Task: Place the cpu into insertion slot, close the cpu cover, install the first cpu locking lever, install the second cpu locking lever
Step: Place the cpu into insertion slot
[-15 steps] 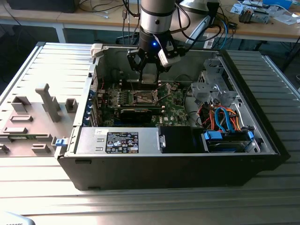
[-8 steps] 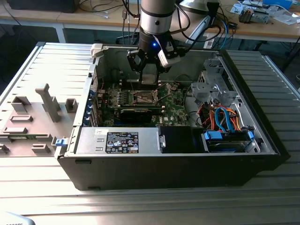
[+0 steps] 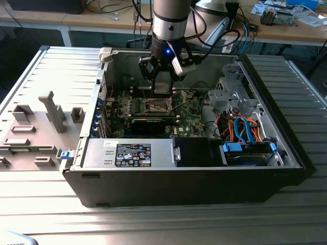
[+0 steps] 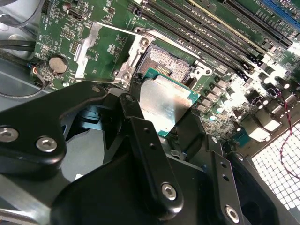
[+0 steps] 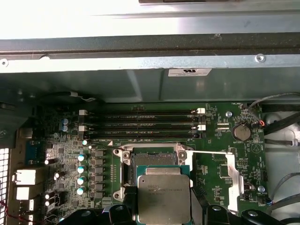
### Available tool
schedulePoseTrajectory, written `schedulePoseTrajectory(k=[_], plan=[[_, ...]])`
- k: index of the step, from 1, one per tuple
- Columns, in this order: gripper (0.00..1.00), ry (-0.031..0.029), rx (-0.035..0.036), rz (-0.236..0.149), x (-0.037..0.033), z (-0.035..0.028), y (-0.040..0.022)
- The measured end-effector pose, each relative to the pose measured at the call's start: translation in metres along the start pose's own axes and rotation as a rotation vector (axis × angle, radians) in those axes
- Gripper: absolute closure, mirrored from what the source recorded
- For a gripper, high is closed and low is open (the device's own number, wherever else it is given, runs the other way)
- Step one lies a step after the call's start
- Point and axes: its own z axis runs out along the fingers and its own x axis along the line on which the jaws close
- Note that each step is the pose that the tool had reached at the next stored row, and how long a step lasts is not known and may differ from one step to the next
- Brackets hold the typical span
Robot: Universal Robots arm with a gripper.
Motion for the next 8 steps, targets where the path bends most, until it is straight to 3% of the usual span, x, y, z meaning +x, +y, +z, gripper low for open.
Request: schedulePoseTrajectory(k=[8], plan=[[0.46,0.0000,0.0000,0.000,0.0000,0.0015,-0.0001]])
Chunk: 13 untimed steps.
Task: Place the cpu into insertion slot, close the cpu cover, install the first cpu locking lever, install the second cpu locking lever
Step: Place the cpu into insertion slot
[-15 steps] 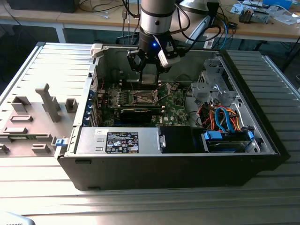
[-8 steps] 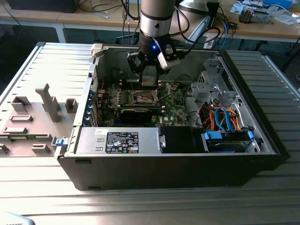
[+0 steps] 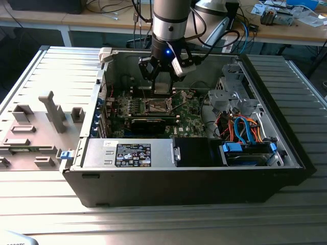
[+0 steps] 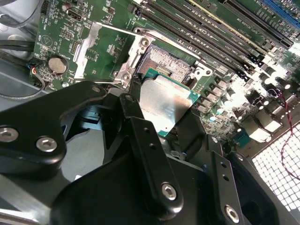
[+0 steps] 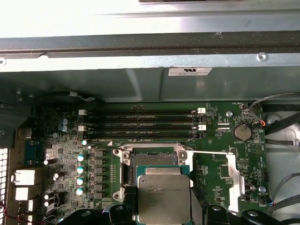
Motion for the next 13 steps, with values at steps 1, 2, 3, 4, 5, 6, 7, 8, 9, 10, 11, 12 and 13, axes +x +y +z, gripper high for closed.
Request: schedulePoseTrajectory(k=[1,2,3,4,5,6,7,8,9,10,11,12,13], plan=[[0.46,0.0000,0.0000,0.000,0.0000,0.0001,0.0000],[0.46,0.0000,0.0000,0.000,0.0000,0.0003,0.0000],[0.46,0.0000,0.0000,0.000,0.0000,0.0005,0.0000],[0.46,0.0000,0.0000,0.000,0.0000,0.0006,-0.0001],[0.46,0.0000,0.0000,0.000,0.0000,0.0009,-0.0001],[0.46,0.0000,0.0001,0.000,0.0000,0.0011,-0.0001],[0.46,0.0000,0.0000,0.000,0.0000,0.0013,-0.0001],[0.46,0.0000,0.0000,0.000,0.0000,0.0014,-0.0001],[0.46,0.0000,0.0000,0.000,0.0000,0.0016,-0.0001],[0.46,0.0000,0.0000,0.000,0.0000,0.0017,-0.0001],[0.46,-0.0001,0.0000,0.000,0.0000,0.0020,-0.0002],[0.46,0.0000,0.0000,0.000,0.0000,0.0021,-0.0002],[0.46,0.0000,0.0000,0.000,-0.0001,0.0023,-0.0002]])
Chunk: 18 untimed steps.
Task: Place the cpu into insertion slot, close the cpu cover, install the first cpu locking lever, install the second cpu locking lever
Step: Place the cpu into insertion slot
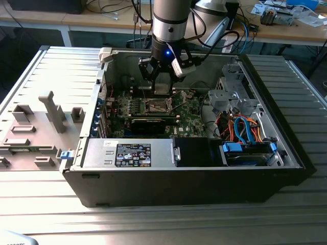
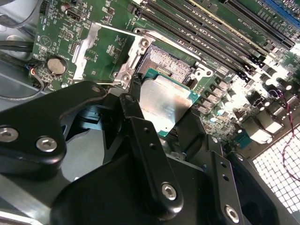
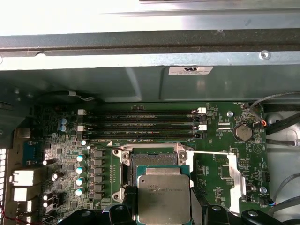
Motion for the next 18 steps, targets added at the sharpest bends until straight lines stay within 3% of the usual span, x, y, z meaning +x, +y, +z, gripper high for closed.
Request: schedulePoseTrajectory(k=[18], plan=[[0.46,0.0000,0.0001,0.000,0.0008,0.0051,0.0014]])
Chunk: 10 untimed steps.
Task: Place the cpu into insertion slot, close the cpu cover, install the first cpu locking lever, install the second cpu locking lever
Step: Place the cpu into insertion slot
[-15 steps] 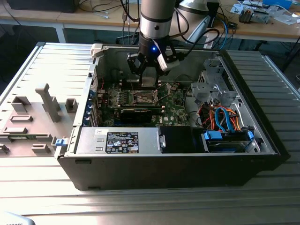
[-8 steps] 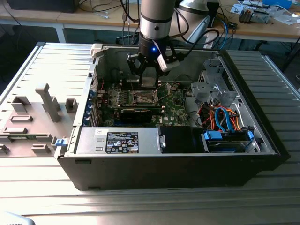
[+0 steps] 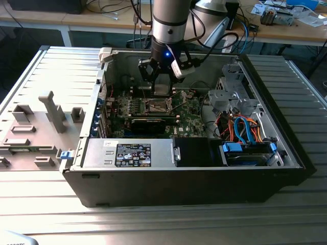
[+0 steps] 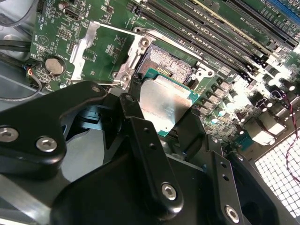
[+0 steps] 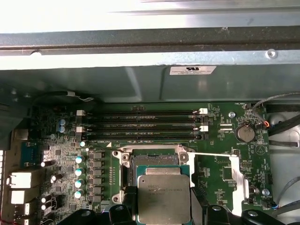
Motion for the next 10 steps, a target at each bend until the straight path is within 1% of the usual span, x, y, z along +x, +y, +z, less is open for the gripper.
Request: schedulePoseTrajectory(k=[10], plan=[[0.46,0.0000,-0.0001,0.000,0.0004,0.0079,0.0016]])
